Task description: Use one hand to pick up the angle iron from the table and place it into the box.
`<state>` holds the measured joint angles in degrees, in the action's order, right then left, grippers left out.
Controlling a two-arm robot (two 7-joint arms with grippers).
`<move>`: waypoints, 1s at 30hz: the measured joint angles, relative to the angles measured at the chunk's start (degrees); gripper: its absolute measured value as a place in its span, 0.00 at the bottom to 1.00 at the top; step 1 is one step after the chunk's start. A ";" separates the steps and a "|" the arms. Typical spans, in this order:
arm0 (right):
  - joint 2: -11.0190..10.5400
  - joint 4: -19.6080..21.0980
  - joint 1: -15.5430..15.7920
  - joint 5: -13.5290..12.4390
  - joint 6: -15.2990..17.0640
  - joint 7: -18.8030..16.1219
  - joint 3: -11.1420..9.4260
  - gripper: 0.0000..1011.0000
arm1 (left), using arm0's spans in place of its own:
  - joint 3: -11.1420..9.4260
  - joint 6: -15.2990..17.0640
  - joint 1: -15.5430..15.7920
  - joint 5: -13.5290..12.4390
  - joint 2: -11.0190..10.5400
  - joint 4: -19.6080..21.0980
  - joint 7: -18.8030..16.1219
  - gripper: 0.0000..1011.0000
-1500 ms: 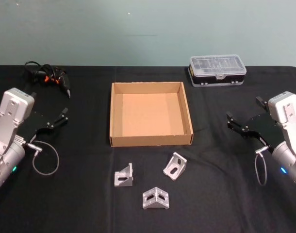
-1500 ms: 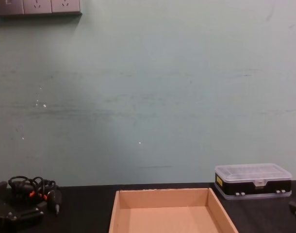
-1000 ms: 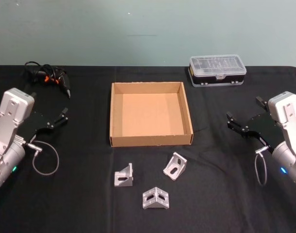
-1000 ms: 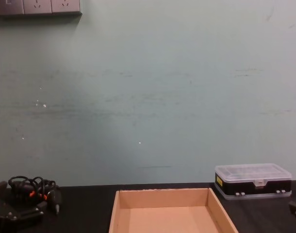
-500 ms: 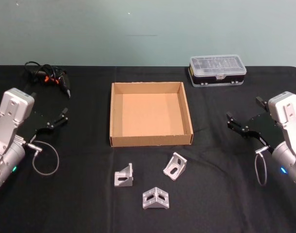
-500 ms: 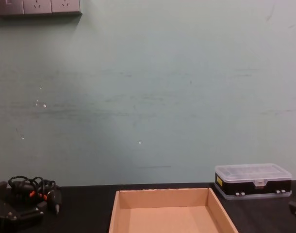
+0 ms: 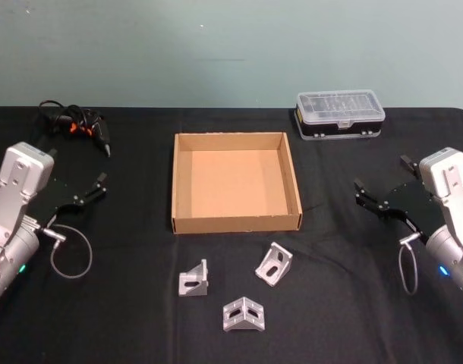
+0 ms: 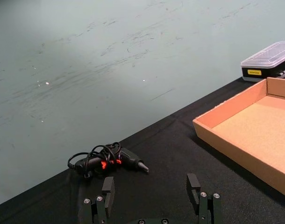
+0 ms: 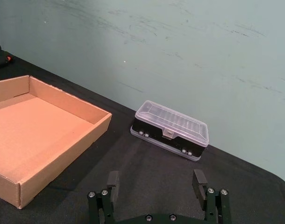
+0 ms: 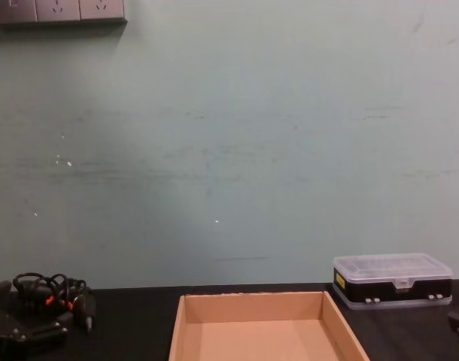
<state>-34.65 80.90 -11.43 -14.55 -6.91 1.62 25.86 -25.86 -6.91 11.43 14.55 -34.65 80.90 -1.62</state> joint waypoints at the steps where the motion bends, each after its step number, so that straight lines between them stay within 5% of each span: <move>1: 0.00 0.00 0.00 0.00 0.00 0.00 0.00 0.99 | 0.00 0.00 0.00 0.00 0.00 0.00 0.00 1.00; 30: 0.00 0.00 0.00 0.00 0.00 0.00 0.00 0.99 | 0.00 0.00 0.00 0.00 0.00 0.00 0.00 1.00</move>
<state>-34.65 80.90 -11.43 -14.55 -6.91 1.62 25.86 -25.86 -6.91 11.43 14.55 -34.64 80.90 -1.62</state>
